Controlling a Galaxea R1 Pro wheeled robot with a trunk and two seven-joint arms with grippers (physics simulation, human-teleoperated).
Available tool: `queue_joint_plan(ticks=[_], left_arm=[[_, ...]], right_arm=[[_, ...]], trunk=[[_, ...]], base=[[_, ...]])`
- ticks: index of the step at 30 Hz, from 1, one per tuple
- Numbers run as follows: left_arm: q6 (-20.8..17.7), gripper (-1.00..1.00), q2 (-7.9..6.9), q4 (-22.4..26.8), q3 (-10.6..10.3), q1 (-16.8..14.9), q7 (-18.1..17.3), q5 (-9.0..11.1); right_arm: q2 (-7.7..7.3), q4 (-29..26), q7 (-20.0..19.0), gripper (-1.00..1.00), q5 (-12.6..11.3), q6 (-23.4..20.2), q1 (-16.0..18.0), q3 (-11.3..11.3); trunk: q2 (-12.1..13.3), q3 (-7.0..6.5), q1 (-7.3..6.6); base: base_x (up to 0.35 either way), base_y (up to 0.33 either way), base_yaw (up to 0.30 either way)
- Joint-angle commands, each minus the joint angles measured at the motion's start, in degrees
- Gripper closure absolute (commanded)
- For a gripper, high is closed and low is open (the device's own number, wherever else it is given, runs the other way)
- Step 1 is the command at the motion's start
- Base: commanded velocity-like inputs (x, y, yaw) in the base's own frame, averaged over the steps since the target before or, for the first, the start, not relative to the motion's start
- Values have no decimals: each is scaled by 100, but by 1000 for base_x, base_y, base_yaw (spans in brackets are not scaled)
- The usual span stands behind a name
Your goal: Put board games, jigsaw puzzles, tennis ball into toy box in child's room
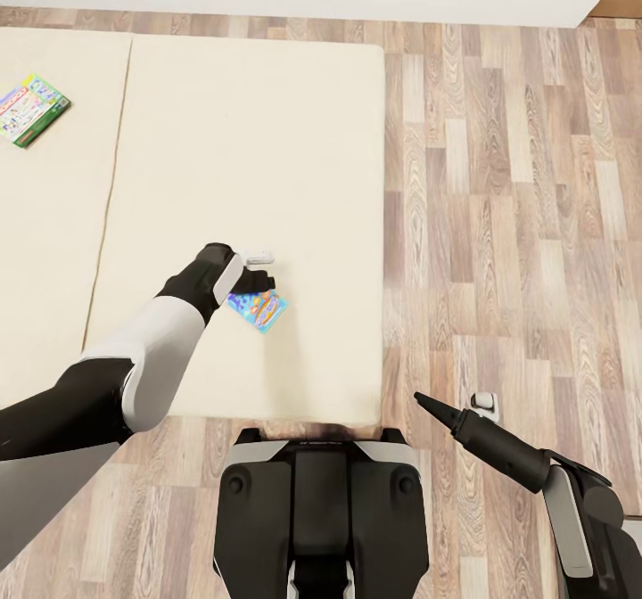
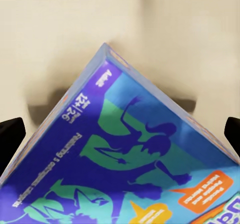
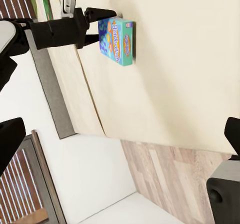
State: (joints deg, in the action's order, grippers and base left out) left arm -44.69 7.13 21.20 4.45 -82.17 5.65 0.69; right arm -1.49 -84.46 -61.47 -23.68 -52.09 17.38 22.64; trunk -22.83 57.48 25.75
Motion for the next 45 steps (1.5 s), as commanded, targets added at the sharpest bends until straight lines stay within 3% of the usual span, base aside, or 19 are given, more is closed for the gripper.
queue_joint_plan(ticks=[1, 28, 30, 33, 35, 39, 41, 45], left_arm=[[-27, -100, 7, 7, 46, -1, 33, 10], [2, -100, 0, 7, 30, -1, 25, 32], [-64, -100, 65, -42, 52, 65, 0, 82], [-160, -100, 152, -49, 44, 160, -4, 63], [-216, -100, 123, 41, 54, 216, -46, -75], [-315, -100, 33, 214, 67, 331, -235, -50], [-374, -100, 101, 238, 59, 272, -226, -31], [-502, -100, 202, 109, 56, 216, -98, -26]], right_arm=[[-1, -1, -13, -100, -5, -27, 2, 4], [-8, -1, -16, -100, -28, -29, -20, 16], [-74, 65, 50, -100, 39, 38, -21, 81], [-39, 162, 147, -100, 142, 138, -19, 130], [-57, 212, 197, -100, 196, 203, -15, 158], [-124, 219, 325, -100, 249, 334, -15, 193], [-61, 221, 366, -100, 283, 398, -16, 189], [-83, 223, 489, -100, 287, 527, -16, 181]], trunk=[[-9, 5, 4], [-9, -42, 4], [-9, -42, 4], [-9, -42, 4], [-8, -43, 3], [-8, -43, 3], [-8, -43, 3], [-8, -43, 3]], base=[[0, 0, 0], [0, 0, 0], [0, 0, 0], [0, 0, 0], [0, 0, 0], [0, 0, 0], [0, 0, 0], [0, 0, 0]])
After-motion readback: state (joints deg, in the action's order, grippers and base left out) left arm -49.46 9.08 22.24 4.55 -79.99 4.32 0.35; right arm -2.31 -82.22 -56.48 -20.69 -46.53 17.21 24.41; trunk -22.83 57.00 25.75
